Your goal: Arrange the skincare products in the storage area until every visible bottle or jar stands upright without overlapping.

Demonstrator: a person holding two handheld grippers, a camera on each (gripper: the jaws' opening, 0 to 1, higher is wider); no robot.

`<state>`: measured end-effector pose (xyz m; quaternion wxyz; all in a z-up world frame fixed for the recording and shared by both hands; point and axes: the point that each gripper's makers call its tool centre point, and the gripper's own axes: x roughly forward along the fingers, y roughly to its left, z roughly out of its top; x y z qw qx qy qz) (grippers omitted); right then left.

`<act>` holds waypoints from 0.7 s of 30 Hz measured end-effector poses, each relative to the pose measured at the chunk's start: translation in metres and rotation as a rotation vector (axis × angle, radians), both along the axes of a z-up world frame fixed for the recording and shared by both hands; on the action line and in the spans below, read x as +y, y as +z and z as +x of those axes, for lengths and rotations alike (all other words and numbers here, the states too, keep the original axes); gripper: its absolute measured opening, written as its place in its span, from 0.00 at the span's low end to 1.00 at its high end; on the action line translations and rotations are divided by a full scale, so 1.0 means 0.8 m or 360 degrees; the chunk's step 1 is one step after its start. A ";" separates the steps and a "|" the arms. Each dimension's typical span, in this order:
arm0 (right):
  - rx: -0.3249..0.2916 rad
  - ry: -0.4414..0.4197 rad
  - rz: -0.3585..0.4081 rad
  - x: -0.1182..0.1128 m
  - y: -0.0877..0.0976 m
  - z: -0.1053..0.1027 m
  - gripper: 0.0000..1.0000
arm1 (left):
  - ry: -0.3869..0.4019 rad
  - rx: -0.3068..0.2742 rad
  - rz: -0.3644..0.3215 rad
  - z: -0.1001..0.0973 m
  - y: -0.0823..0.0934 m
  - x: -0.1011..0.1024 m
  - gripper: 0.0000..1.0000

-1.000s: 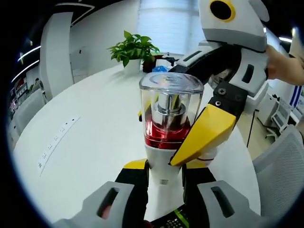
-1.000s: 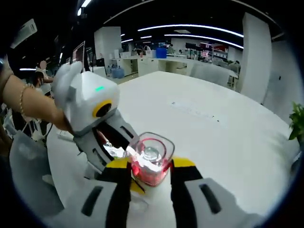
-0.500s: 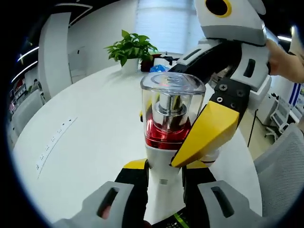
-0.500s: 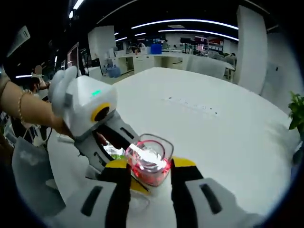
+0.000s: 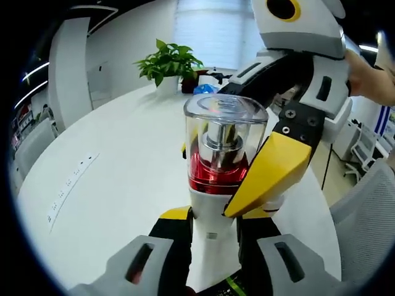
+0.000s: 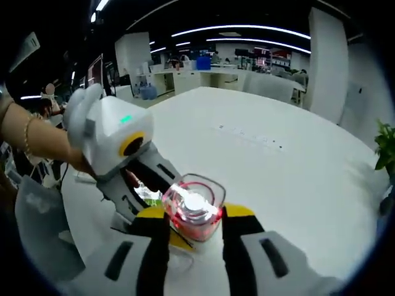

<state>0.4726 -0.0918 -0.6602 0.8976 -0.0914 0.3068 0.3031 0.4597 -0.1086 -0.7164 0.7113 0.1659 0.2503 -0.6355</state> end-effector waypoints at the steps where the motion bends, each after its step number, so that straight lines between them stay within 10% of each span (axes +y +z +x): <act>1: -0.0001 -0.0001 0.0002 0.000 0.000 0.000 0.33 | -0.0001 -0.0001 -0.0001 0.000 0.001 0.001 0.24; 21: -0.0090 -0.0060 0.0083 -0.002 0.032 -0.018 0.51 | 0.0089 -0.0036 0.0026 -0.005 0.026 0.038 0.37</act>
